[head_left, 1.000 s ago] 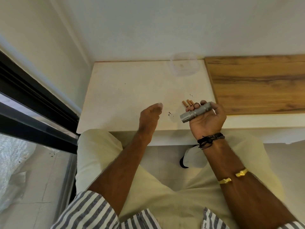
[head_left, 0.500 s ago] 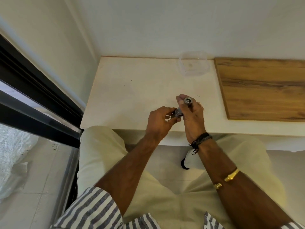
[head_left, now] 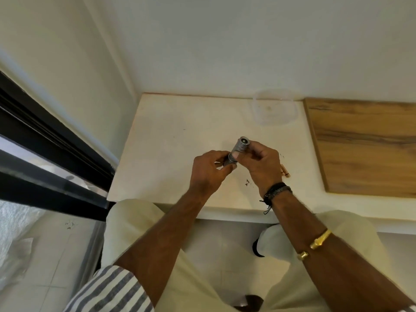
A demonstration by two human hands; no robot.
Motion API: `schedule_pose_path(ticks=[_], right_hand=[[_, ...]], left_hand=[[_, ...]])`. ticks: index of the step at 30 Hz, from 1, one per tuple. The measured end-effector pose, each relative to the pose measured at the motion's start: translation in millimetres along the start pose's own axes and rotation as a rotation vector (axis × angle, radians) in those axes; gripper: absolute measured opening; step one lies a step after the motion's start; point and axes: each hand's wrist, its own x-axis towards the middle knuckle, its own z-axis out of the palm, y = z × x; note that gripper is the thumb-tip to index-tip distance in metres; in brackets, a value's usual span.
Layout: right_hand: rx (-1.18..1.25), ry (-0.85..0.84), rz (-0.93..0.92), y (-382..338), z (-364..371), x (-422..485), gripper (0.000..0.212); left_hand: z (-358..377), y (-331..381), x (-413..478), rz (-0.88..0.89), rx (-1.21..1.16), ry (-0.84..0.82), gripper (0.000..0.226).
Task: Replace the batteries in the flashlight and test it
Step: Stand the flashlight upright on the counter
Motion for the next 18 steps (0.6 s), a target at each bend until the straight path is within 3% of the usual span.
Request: schedule_pose_path(ticks=[8, 18], right_hand=[[-0.157, 0.040, -0.131, -18.6, 31.7, 70.7, 0.039], [-0.314, -0.032, -0.217, -27.3, 66.3, 166.3, 0.038]], left_hand=[[-15.2, -7.3, 81.1, 0.034, 0.017, 0.046, 0.027], [-15.0, -33.1, 171.4, 0.041, 0.005, 0.152, 0.013]])
